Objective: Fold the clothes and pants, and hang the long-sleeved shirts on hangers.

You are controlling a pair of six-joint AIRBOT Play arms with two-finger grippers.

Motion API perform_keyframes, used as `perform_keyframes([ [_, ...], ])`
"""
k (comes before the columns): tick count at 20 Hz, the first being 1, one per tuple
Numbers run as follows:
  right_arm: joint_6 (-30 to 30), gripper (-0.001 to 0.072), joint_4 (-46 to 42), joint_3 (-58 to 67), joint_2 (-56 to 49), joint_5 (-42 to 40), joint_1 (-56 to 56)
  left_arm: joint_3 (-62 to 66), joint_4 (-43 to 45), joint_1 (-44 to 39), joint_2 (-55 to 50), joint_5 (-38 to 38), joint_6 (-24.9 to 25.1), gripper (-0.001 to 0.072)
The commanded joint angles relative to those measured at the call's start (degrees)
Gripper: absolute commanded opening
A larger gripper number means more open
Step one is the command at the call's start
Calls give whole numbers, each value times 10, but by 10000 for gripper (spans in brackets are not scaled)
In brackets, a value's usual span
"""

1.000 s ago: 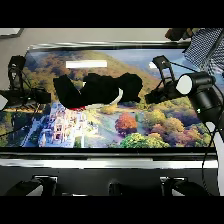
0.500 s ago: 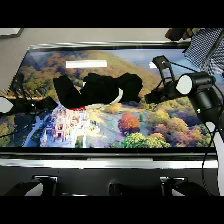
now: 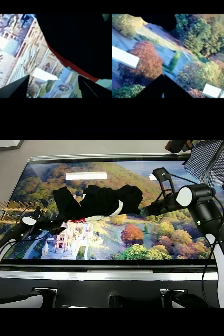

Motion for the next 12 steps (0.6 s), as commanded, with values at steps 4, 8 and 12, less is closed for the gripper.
perform_keyframes([
  [4,1,51,6,0,0,0,0,26,-67,-48,-54,99,2,720],
  [8,124,383,-18,0,0,-28,0,31,-84,-59,-55,123,1,38],
  [12,352,546,-83,0,-19,-75,-85,35,-84,-58,-53,104,0,25],
])
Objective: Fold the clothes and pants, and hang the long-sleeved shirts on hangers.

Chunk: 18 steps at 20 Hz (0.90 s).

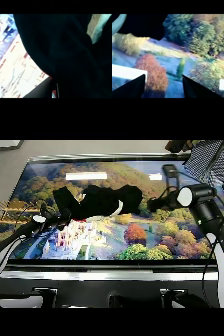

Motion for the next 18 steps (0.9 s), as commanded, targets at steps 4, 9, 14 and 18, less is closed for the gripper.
perform_keyframes([
  [4,19,676,326,-1,-131,-41,-181,3,-5,-2,3,-9,0,24],
  [9,-128,682,537,-1,-277,-113,-138,3,-5,-2,3,-8,0,24],
  [14,-133,672,589,0,-333,-203,-72,3,-5,-1,3,-8,0,24],
  [18,-131,340,593,0,-343,-230,-55,3,-5,-1,5,-8,2,23],
])
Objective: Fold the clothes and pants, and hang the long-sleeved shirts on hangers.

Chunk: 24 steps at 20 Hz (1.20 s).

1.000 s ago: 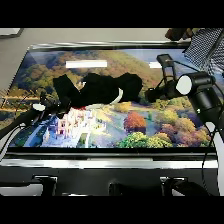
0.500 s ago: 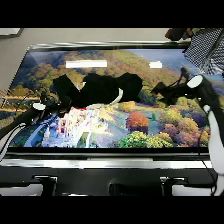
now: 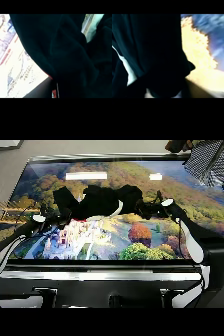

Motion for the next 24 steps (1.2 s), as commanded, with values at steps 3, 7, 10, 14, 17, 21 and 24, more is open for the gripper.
perform_keyframes([
  [3,-22,48,7,1,23,-26,7,11,3,0,23,-9,65,20],
  [7,4,46,-73,10,161,4,-35,107,53,7,83,-72,85,20],
  [10,44,46,-148,89,276,62,-83,224,111,9,144,-112,85,20],
  [14,84,47,-261,230,413,125,-128,372,167,9,230,-131,85,20],
  [17,93,47,-356,298,512,183,-133,418,169,9,309,-130,74,21],
  [21,156,47,-504,316,644,236,-133,418,278,9,412,-155,-56,20],
  [24,187,47,-559,316,694,256,-133,418,439,9,453,-207,-180,20],
])
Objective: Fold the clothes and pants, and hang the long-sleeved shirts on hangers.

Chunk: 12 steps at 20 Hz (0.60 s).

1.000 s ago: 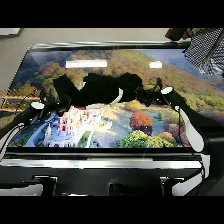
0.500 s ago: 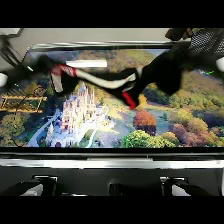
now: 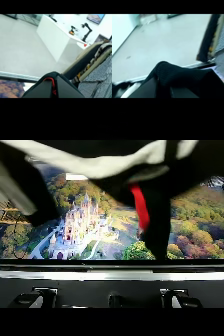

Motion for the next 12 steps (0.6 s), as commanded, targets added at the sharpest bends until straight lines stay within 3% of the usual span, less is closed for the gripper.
perform_keyframes([
  [1,41,47,-87,8,57,43,-1,6,175,0,48,-60,-140,21],
  [6,40,48,19,7,-66,126,-1,-13,158,-1,-26,-111,-143,21],
  [9,27,48,134,-4,-213,139,-1,-64,114,-2,-100,-112,-144,21],
  [12,3,49,161,-9,-388,176,33,-134,80,-23,-186,-112,-143,21],
])
